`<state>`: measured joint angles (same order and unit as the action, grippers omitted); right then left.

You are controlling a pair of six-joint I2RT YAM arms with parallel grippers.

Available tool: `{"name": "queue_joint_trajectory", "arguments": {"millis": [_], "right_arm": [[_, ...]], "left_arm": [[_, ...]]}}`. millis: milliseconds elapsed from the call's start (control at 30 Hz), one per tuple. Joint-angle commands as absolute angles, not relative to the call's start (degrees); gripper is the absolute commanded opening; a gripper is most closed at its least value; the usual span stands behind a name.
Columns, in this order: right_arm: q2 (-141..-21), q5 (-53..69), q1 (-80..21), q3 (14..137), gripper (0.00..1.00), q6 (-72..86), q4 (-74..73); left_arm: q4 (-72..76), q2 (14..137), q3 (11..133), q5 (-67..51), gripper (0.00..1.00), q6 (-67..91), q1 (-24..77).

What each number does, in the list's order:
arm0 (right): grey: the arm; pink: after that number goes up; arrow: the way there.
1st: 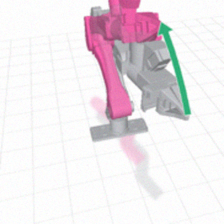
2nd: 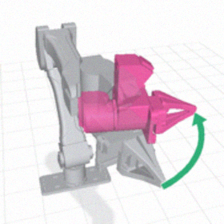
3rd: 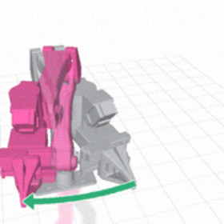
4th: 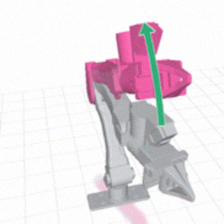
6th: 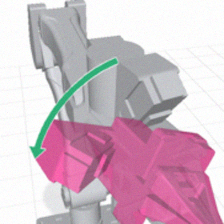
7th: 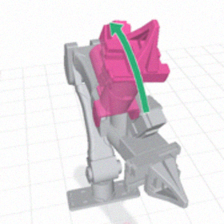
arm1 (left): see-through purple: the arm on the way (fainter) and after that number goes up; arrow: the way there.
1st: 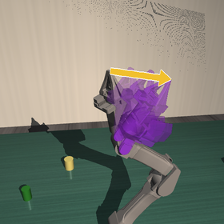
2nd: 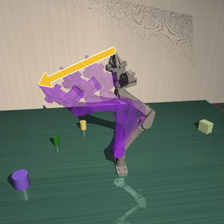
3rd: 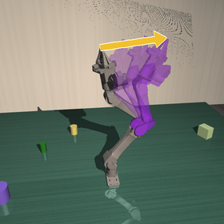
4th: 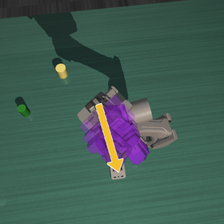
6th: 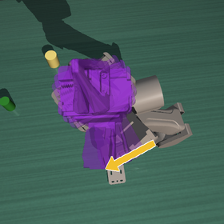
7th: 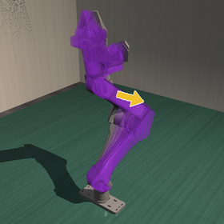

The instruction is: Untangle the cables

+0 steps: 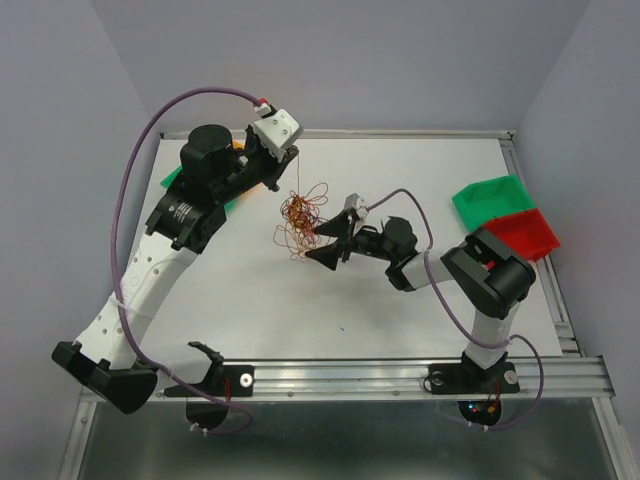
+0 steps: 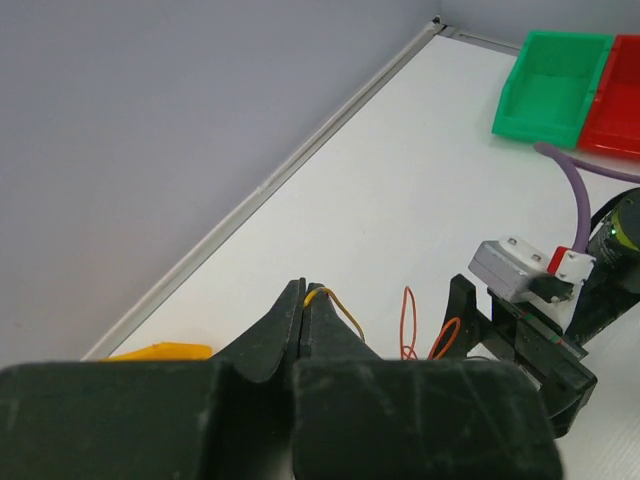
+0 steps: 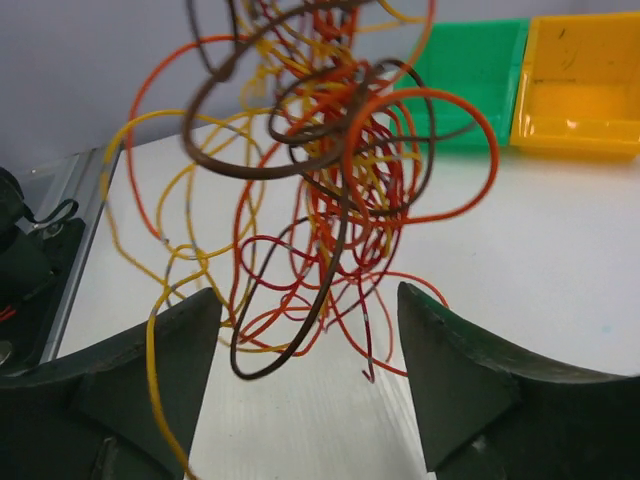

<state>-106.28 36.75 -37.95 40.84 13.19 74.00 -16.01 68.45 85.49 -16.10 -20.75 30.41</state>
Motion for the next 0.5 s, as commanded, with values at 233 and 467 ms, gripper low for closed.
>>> {"name": "queue_joint_trajectory", "arguments": {"millis": [233,467], "right_arm": [[-104.0,38.1,-38.2,44.2,0.16,16.3,82.0],[-103.7,34.4,-38.3,41.5,0.01,16.5,82.1]], "left_arm": [[-11.2,68.3,86.6,-21.7,0.0,-18.5,30.8],[-11.3,68.8,90.2,-9.8,0.0,-19.5,30.7]]}}
